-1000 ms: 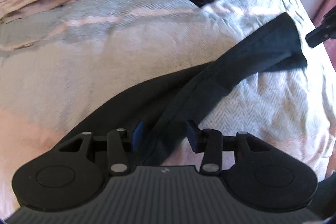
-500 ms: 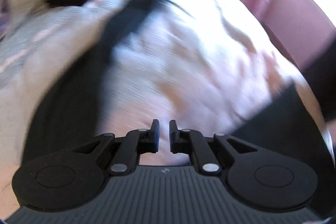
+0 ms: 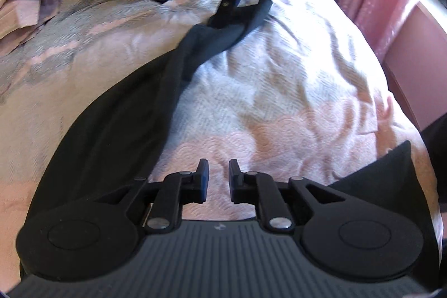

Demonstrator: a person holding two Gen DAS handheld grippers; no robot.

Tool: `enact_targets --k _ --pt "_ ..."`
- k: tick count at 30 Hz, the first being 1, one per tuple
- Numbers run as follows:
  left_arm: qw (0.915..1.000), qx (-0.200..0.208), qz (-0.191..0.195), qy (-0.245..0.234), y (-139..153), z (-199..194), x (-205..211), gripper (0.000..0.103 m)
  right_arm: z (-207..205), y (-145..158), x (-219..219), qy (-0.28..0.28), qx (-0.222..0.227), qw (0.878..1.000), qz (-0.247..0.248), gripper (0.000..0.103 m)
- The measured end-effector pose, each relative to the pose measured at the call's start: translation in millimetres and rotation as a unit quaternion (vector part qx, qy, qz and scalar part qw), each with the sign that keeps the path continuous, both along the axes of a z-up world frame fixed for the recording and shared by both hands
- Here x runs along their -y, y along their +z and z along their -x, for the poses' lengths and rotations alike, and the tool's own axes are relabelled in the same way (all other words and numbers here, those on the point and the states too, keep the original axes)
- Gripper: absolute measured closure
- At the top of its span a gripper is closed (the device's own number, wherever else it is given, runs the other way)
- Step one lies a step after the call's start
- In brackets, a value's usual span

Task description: Fold clothes

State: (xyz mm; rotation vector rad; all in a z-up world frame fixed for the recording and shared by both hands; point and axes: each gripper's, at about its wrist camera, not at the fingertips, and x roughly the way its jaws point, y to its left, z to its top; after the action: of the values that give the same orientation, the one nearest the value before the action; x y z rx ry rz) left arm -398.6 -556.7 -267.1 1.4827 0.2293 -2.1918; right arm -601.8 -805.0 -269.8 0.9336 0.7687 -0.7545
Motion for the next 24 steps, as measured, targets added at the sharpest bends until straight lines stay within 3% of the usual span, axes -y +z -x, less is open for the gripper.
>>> enact_targets --k 1,5,7,9,11,12,13,16,18,20,22,24 --pt "1.0 0.001 0.002 0.01 1 -2 0 0.091 2 12 -6 0.005 0.009 1.0 0.021 0.095" --pt "0.9987 -0.001 0.006 0.052 9 -21 -1 0.091 12 60 -29 0.026 0.044 0.993 0.104 0.095" --pt "0.9978 0.001 0.001 0.066 10 -28 -1 0.091 8 82 -61 0.082 0.046 0.986 0.137 0.095" --pt "0.9974 0.005 -0.002 0.072 10 -32 -1 0.091 1 79 -97 0.146 0.026 0.981 0.123 0.095" --pt "0.9973 0.008 -0.005 0.073 9 -33 -1 0.09 -3 57 -131 0.194 -0.034 0.976 0.092 0.092" --pt "0.9973 0.008 -0.005 0.073 9 -33 0 0.09 -2 46 -143 0.199 -0.059 0.975 0.074 0.085" --pt "0.9973 0.006 -0.004 0.073 9 -32 0 0.089 3 39 -152 0.186 -0.067 0.978 0.058 0.076" --pt "0.9973 0.0 -0.002 0.074 9 -27 -1 0.088 23 31 -152 0.079 -0.017 0.997 0.014 0.052" --pt "0.9973 -0.004 0.002 0.073 9 -22 -2 0.088 34 28 -139 -0.009 0.022 1.0 0.001 0.049" --pt "0.9972 -0.007 0.009 0.073 10 -18 -1 0.087 42 22 -120 -0.087 0.054 0.995 -0.005 0.049" --pt "0.9969 -0.011 0.012 0.077 11 -15 0 0.086 43 15 -105 -0.119 0.054 0.991 -0.002 0.049" --pt "0.9965 -0.015 0.015 0.081 12 -12 2 0.086 34 1 -90 -0.092 0.037 0.995 0.003 0.049"
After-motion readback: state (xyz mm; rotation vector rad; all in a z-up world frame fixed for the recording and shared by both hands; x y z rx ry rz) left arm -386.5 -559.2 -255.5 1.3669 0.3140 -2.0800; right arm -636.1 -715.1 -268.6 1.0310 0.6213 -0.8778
